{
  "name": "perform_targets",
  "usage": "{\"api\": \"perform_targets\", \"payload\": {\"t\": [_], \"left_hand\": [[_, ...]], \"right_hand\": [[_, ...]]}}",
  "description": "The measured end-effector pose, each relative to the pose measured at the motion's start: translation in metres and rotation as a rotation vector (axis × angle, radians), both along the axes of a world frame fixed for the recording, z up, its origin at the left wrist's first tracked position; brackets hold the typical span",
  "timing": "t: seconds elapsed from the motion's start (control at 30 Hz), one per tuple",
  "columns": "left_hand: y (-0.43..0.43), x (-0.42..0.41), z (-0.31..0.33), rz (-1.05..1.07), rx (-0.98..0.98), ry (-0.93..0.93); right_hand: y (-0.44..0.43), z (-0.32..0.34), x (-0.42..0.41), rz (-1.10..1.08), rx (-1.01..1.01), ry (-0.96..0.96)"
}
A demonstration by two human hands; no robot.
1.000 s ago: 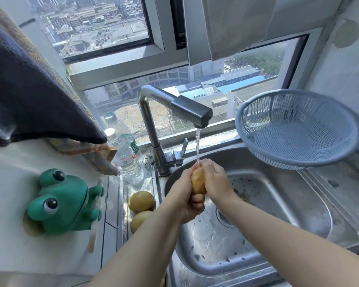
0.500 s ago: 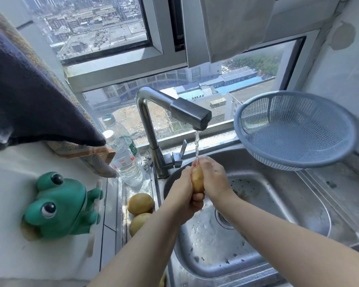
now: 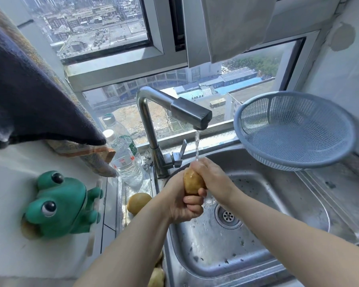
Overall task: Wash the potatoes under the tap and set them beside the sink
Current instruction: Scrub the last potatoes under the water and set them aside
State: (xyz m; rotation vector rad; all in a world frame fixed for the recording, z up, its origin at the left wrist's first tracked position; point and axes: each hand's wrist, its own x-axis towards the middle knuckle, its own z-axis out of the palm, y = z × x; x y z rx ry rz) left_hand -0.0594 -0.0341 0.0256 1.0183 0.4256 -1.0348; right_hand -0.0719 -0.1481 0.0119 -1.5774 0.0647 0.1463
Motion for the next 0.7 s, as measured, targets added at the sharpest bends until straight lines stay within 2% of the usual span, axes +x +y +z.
{"api": "perform_targets", "payload": {"t": [0.13, 0.37, 0.47, 0.6, 0.7], "left_hand": [[-0.008, -0.004, 0.000, 0.081, 0.081, -0.082], [-0.011, -0.011, -0.001, 0.135, 0.062, -0.306], [-0.013, -0.013, -0.002, 0.114, 0.184, -0.529], [-0.008, -0.016, -0.008, -0.076, 0.509, -1.017], [-0.005, -0.013, -0.014, -0.109, 0.644, -1.100]], "right_hand": [[0.004, -0.003, 0.005, -0.190, 0.163, 0.148], [0.009, 0.001, 0.014, -0.295, 0.200, 0.273], [0.010, 0.007, 0.017, -0.342, 0.260, 0.372], [0.010, 0.014, 0.022, -0.438, 0.427, 0.453], [0.009, 0.009, 0.024, -0.444, 0.443, 0.524]]}}
